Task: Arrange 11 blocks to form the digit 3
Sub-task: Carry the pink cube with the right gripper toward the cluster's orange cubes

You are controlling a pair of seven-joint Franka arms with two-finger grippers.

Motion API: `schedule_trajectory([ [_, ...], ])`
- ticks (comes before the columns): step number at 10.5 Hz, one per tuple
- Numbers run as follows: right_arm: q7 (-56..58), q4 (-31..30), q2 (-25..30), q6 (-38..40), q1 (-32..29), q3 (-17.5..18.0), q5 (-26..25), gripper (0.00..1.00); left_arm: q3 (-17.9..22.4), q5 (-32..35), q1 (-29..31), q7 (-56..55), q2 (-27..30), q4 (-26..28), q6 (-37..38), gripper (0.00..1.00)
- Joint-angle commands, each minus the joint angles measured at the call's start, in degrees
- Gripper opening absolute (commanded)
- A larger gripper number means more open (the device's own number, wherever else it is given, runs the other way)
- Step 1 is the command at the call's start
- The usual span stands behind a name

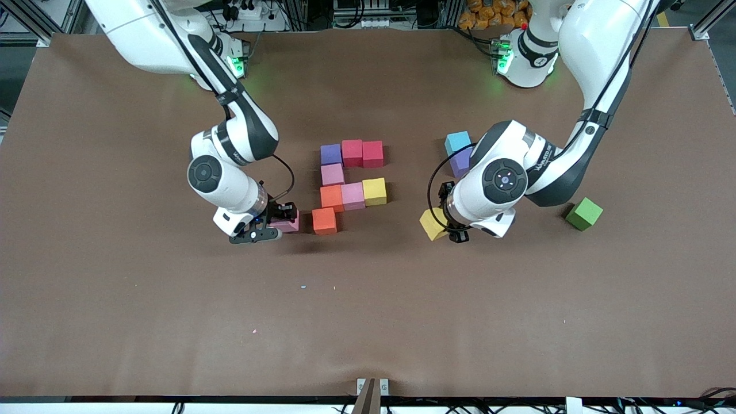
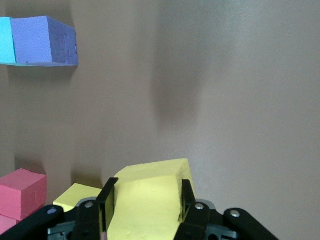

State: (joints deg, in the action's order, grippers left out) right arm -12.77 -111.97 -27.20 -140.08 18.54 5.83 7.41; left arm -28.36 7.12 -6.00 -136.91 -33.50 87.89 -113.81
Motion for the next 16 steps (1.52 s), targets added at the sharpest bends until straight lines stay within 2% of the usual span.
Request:
schedule_trajectory([
  [1, -0.6, 1.7, -1.5, -0.2, 4.6, -4.8, -1.2, 0.00, -0.1, -1.7, -0.1, 1.0, 0.0, -0.7, 1.1, 0.00],
  [5, -0.2, 4.9, -2.3, 0.2, 4.4, -4.9, -1.1, 0.00, -0.1, -1.8, -0.2, 0.9, 0.0, -0.8, 1.1, 0.00],
  [8, -0.4, 13.8, -5.2, 7.9, 4.6, -4.9, -3.6, 0.00, -0.1, -2.4, -0.2, 0.9, 0.0, -0.8, 1.1, 0.00],
  [11, -0.5, 14.0, -5.8, 9.0, 4.7, -4.8, -7.1, 0.00, -0.1, -2.5, -0.3, 0.9, 0.0, -0.8, 1.1, 0.00],
  [16, -0.5, 14.8, -7.2, 8.9, 5.1, -4.8, -7.4, 0.00, -0.1, -2.5, -0.4, 0.9, 0.0, -0.8, 1.0, 0.00],
])
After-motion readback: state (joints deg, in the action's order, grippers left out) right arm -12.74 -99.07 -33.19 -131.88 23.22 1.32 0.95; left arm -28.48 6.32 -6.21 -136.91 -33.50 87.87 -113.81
